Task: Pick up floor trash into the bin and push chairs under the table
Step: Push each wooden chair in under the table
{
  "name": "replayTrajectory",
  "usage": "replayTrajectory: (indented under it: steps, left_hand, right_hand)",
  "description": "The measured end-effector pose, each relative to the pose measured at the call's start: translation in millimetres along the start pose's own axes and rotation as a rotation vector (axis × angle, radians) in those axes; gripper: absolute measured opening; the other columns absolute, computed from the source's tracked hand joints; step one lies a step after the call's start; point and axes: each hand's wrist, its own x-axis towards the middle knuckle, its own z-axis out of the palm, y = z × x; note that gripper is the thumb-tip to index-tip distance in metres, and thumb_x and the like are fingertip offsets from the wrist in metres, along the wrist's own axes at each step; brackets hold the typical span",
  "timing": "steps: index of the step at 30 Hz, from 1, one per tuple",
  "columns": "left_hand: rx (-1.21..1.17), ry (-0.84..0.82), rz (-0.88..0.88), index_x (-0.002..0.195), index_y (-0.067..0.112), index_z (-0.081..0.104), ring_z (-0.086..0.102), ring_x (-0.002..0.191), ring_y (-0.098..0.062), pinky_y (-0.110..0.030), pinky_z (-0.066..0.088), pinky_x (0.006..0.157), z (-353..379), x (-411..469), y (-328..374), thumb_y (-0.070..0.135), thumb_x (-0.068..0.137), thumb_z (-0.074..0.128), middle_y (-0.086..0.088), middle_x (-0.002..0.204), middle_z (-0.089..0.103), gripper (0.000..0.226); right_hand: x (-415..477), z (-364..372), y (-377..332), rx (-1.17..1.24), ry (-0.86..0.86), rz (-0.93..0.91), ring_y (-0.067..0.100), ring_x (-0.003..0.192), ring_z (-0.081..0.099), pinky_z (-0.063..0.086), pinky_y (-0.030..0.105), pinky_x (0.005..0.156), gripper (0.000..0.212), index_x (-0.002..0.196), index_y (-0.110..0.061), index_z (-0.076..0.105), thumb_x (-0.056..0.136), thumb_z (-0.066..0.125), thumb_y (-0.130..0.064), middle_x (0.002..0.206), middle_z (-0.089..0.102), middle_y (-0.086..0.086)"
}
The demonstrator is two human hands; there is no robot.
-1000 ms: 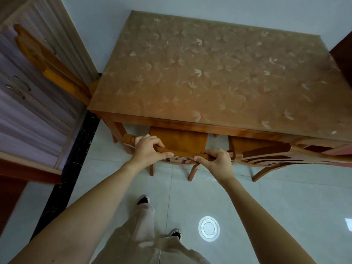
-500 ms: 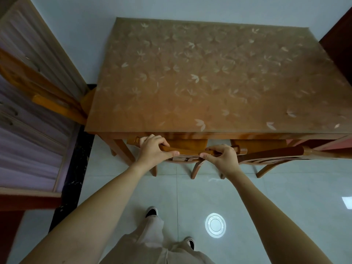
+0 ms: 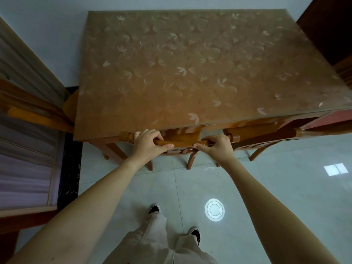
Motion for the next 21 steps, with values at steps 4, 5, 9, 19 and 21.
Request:
replayTrajectory:
  steps: [4,5,9,19,21]
  left_hand:
    - [0.029,-0.102,0.037,0.077,0.032,0.058,0.049,0.088,-0.01,-0.032,0.026,0.083,-10.1,-1.7,-6.4,0.08,0.068,0.053,0.018,0.085,0.056,0.049]
    - [0.053,-0.135,0.056,0.08,0.033,0.058,0.05,0.091,-0.011,-0.032,0.028,0.084,-14.0,-1.7,-7.1,0.079,0.07,0.054,0.018,0.088,0.057,0.047]
    - [0.25,-0.154,0.132,0.095,0.029,0.063,0.054,0.099,-0.016,-0.035,0.037,0.094,-33.2,-2.3,-19.1,0.076,0.077,0.051,0.011,0.097,0.061,0.052]
    - [0.216,-0.028,0.126,0.079,0.027,0.059,0.051,0.077,-0.009,-0.03,0.035,0.077,-28.5,-5.7,-32.7,0.086,0.069,0.046,0.015,0.079,0.057,0.061]
    - [0.205,-0.019,0.106,0.078,0.028,0.06,0.051,0.076,-0.008,-0.029,0.035,0.077,-27.8,-7.1,-31.4,0.084,0.069,0.05,0.016,0.079,0.056,0.058]
  right_hand:
    - [-18.6,11.9,-2.0,-0.038,0.039,0.029,0.012,0.083,0.052,0.038,0.029,0.073,0.061,0.081,-0.021,0.071,0.071,0.056,-0.08,0.076,0.064,-0.008]
    - [-22.9,13.3,-3.6,-0.048,0.051,0.036,0.013,0.084,0.052,0.037,0.029,0.074,0.061,0.083,-0.022,0.071,0.072,0.056,-0.08,0.078,0.065,-0.008]
    - [-37.9,17.5,-18.1,-0.087,0.109,0.003,0.015,0.093,0.054,0.041,0.043,0.1,0.049,0.103,-0.02,0.072,0.083,0.062,-0.063,0.094,0.07,-0.005]
    - [-28.7,40.2,-23.9,0.118,0.126,0.074,0.015,0.094,0.063,0.022,0.038,0.118,0.051,0.099,-0.02,0.075,0.066,0.077,-0.06,0.089,0.068,-0.012]
    - [-25.5,41.0,-18.1,0.136,0.124,0.039,0.016,0.088,0.064,0.027,0.043,0.116,0.058,0.095,-0.022,0.076,0.062,0.071,-0.069,0.085,0.07,-0.011]
